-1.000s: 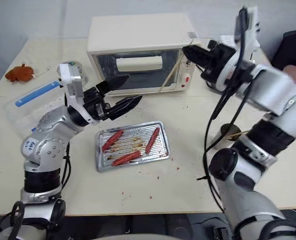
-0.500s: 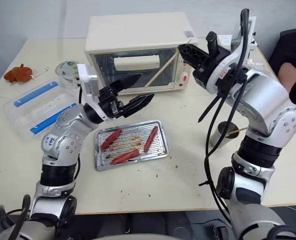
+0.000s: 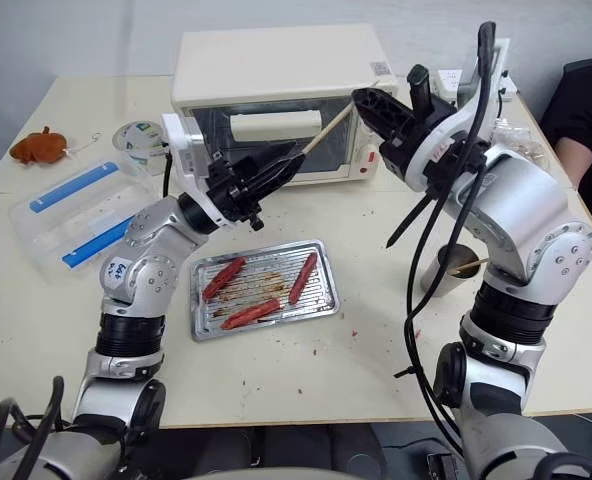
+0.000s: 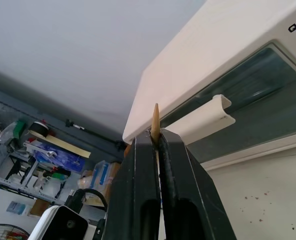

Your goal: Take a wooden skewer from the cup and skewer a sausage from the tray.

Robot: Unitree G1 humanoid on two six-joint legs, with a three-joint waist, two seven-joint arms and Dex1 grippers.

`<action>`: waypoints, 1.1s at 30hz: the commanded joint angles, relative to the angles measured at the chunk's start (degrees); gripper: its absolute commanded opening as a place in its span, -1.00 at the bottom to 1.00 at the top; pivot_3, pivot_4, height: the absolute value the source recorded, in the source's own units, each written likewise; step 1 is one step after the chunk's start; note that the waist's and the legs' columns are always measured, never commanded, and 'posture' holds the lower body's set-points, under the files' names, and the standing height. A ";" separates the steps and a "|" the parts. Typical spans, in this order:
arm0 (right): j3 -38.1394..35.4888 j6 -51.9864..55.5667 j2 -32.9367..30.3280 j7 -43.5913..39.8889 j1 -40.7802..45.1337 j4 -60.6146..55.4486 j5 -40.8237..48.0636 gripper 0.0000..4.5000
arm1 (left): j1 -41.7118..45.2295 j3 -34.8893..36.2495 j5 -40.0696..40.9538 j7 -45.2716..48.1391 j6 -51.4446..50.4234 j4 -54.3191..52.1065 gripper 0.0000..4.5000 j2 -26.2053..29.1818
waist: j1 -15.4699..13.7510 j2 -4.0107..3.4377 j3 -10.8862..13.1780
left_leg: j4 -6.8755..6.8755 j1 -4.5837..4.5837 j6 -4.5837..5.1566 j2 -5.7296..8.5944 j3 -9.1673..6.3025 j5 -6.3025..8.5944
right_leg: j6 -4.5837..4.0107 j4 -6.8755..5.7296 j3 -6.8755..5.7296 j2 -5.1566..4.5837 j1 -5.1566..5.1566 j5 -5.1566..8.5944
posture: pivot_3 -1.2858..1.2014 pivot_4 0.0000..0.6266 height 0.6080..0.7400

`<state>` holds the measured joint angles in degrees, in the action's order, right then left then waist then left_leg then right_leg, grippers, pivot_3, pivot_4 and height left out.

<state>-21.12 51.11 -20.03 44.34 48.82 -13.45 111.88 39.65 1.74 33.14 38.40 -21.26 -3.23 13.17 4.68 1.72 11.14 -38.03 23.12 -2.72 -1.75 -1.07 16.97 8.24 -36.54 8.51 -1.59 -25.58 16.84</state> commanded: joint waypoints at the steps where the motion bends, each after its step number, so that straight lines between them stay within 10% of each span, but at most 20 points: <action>1: -0.33 -1.15 0.18 -0.94 0.33 -2.90 1.12 -1.00 | 1.50 -0.64 -0.66 0.60 1.30 0.17 -0.34 -0.99 | -0.08 0.00 0.00 | 0.00 0.00 0.00 0.00 0.00 0.00 | 0.00 0.00 0.00 0.00 0.00 0.00 | 0.03 -0.52 1.00; 10: 0.03 -1.33 0.14 -1.25 0.18 -3.24 1.12 -1.00 | 2.67 -1.16 -2.41 1.59 3.62 2.79 -0.34 -2.32 | -0.09 0.00 0.00 | 0.00 0.01 0.00 0.00 0.00 0.00 | 0.00 0.01 0.00 0.00 0.00 0.00 | 0.03 -0.52 1.00; 16: 0.05 -1.39 0.15 -1.25 -0.40 -3.74 1.12 -1.00 | 3.29 -0.66 -2.09 1.11 3.99 2.92 -0.98 -2.84 | -0.12 0.00 0.00 | 0.00 0.01 0.00 0.00 0.00 0.00 | 0.00 0.02 0.00 0.00 0.00 0.00 | 0.03 -0.52 1.00; 33: 0.14 -1.21 -1.32 -2.03 -1.10 -3.59 1.12 -1.00 | 3.42 0.84 -0.76 0.30 3.65 2.17 -0.99 -4.11 | -0.11 0.00 0.00 | 0.00 0.01 0.00 0.00 0.00 0.00 | 0.00 0.02 0.00 0.00 0.00 0.00 | 0.03 -0.52 1.00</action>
<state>-20.71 49.79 -20.49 42.96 48.06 -14.58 111.88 41.34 0.92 31.13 39.32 -18.51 0.89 9.30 4.57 1.72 11.14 -38.02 23.13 -2.72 -1.75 -1.08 16.98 8.23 -36.52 8.51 -1.59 -25.58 16.84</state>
